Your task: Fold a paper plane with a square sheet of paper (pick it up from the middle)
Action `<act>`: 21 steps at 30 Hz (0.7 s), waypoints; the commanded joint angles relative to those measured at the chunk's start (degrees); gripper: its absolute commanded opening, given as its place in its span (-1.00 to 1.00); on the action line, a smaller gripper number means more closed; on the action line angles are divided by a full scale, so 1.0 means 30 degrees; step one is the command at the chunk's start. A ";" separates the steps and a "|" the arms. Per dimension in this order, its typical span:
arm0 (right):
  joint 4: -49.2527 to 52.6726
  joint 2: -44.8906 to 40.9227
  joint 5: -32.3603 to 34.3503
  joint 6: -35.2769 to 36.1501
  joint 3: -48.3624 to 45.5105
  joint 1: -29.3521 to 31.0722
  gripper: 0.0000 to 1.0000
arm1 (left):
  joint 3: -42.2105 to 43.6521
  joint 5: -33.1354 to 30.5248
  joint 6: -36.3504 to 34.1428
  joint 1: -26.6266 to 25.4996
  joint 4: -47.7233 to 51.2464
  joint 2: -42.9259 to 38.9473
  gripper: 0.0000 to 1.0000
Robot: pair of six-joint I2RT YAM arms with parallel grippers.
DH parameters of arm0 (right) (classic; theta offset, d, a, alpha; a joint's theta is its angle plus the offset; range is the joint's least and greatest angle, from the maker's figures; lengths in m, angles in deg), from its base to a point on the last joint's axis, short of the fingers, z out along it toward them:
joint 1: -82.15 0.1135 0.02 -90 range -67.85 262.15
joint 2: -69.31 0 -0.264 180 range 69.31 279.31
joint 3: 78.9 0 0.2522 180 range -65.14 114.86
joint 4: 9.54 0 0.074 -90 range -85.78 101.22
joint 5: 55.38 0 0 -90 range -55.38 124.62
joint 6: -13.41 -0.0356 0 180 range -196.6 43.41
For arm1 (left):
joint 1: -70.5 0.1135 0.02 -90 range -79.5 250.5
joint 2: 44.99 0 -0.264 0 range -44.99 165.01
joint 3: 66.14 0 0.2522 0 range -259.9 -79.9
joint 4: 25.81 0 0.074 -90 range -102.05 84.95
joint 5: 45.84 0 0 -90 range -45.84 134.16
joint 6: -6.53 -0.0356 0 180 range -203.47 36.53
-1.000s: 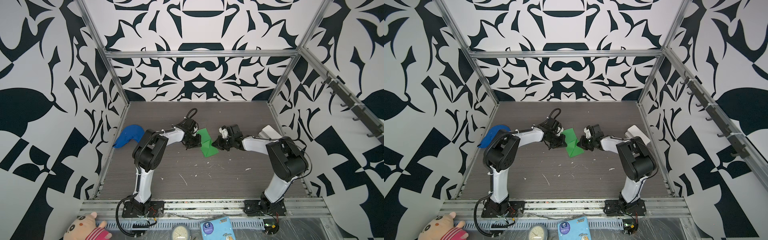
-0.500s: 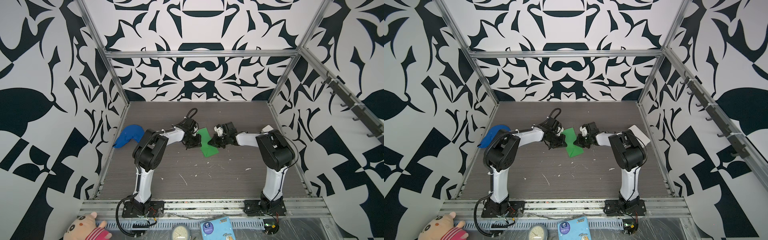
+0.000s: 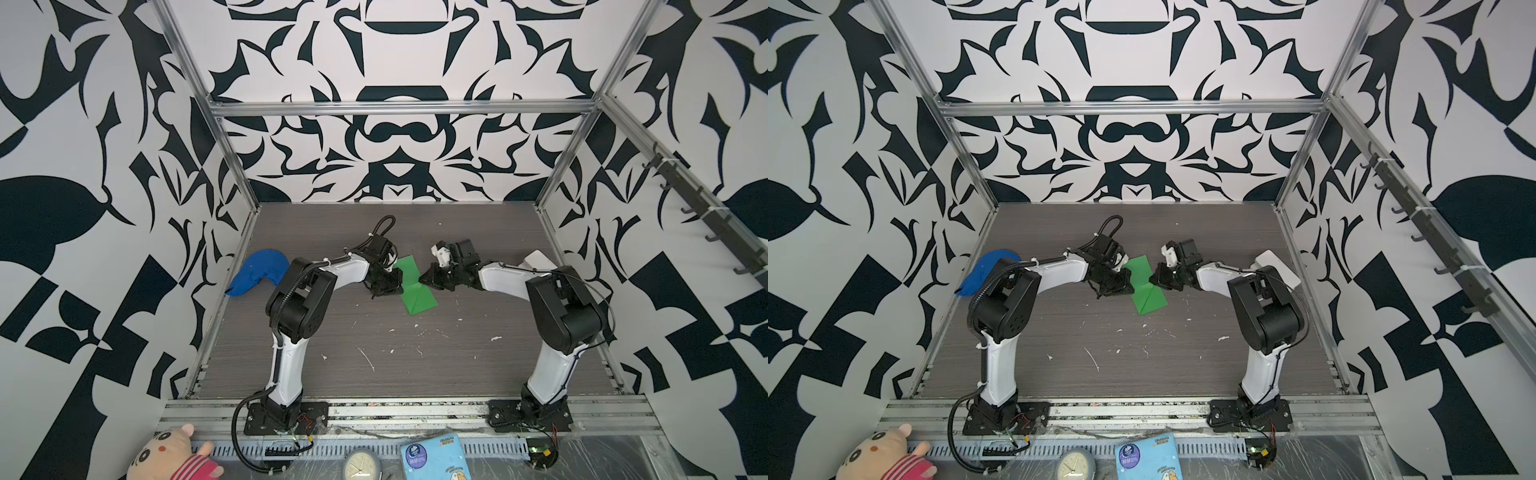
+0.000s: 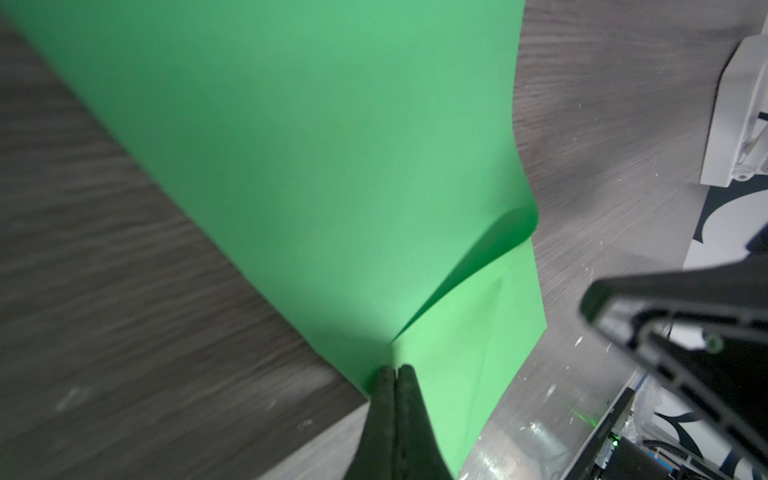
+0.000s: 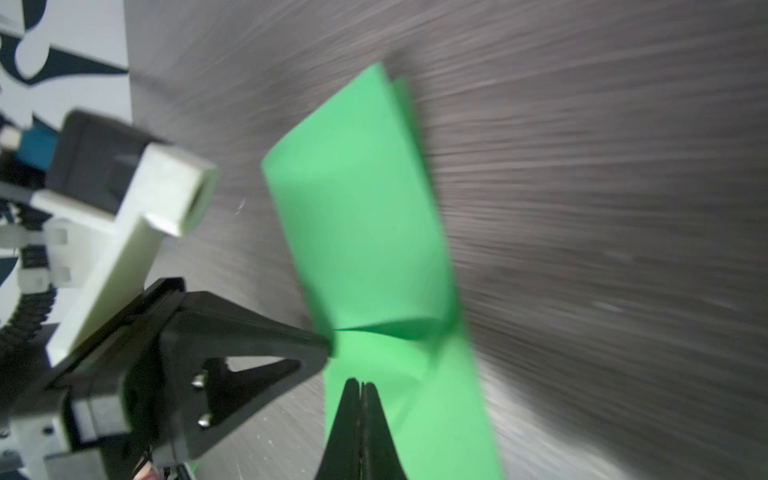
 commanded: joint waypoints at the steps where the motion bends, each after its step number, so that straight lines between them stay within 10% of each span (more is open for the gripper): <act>1: 0.0076 0.0851 -0.0501 0.0331 0.0730 0.0082 -1.00 | 0.0391 -0.1766 -0.0616 0.0118 0.1708 0.1406 -1.00; 21: 0.2090 -0.1941 0.0086 0.1877 0.0175 -0.2848 -1.00 | -0.0897 -0.1452 -0.3652 0.0384 0.2974 0.2006 -1.00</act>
